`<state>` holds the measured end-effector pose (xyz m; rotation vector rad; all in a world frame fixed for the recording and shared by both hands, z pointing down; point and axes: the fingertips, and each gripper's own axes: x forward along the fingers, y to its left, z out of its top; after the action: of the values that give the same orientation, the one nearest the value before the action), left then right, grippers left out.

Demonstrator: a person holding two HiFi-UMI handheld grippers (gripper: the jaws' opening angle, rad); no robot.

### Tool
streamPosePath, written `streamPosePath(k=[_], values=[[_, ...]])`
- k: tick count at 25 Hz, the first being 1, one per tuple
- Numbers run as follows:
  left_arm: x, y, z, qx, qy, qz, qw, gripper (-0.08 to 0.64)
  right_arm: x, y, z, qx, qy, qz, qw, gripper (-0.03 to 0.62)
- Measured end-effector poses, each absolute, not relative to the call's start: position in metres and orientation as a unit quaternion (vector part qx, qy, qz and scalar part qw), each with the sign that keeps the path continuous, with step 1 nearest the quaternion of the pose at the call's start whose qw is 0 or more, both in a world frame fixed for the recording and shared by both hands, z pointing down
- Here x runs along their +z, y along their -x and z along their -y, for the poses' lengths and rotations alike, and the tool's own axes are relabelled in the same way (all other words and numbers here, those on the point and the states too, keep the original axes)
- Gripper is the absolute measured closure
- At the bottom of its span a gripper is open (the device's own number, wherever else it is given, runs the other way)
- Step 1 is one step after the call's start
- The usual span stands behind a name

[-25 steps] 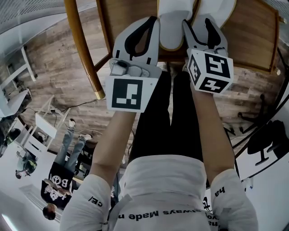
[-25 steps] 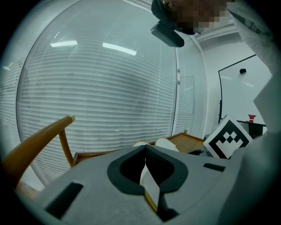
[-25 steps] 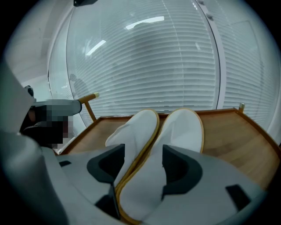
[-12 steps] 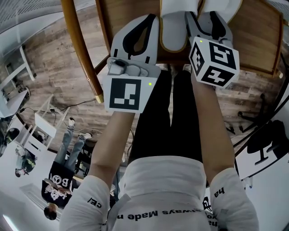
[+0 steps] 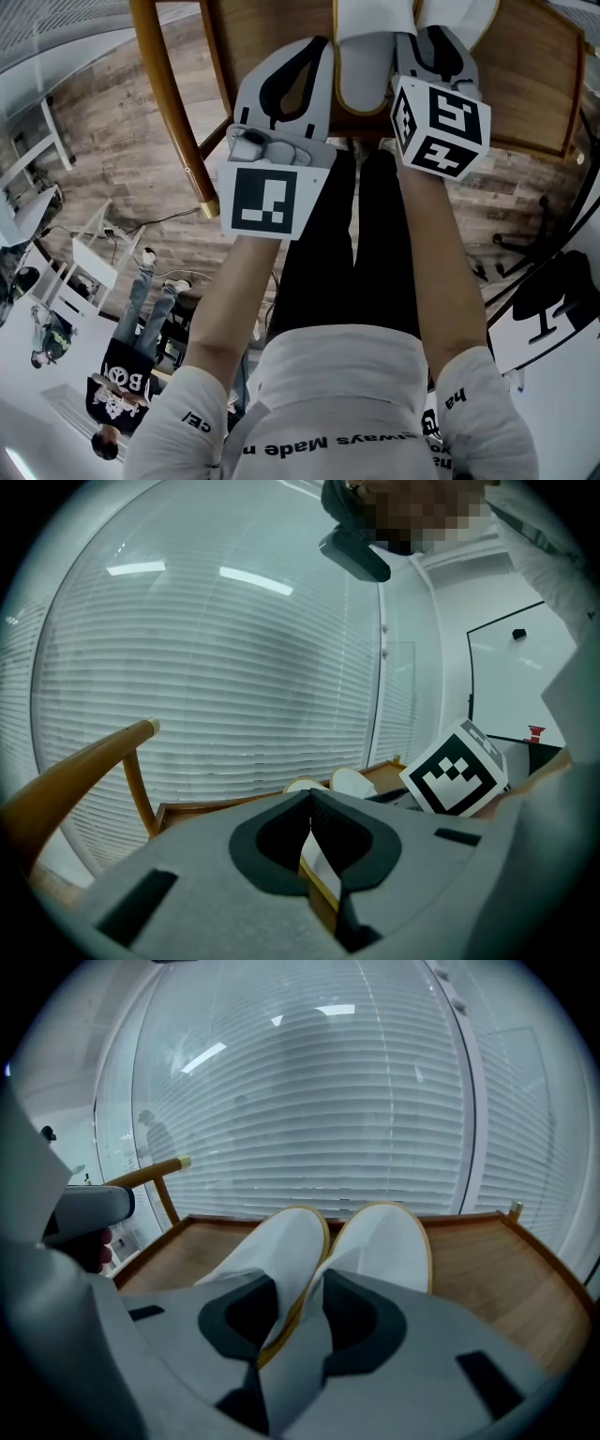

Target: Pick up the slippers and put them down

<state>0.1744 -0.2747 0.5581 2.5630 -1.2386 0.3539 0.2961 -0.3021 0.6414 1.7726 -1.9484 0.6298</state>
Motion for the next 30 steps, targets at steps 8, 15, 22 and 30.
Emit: streamPosePath(k=[8, 15, 22, 30], values=[[0.554, -0.173, 0.275, 0.124, -0.883, 0.432, 0.133, 0.549, 0.634, -0.301, 0.297, 0.205, -0.642, 0.706, 0.217, 0.543], [0.541, -0.171, 0.27, 0.118, -0.88, 0.44, 0.133, 0.549, 0.617, -0.306, 0.289, 0.186, -0.636, 0.715, 0.224, 0.563], [0.515, -0.166, 0.266, 0.105, -0.876, 0.453, 0.126, 0.549, 0.586, -0.309, 0.284, 0.17, -0.623, 0.731, 0.22, 0.566], [0.473, -0.168, 0.256, 0.095, -0.874, 0.463, 0.114, 0.549, 0.542, -0.313, 0.275, 0.162, -0.609, 0.749, 0.205, 0.569]])
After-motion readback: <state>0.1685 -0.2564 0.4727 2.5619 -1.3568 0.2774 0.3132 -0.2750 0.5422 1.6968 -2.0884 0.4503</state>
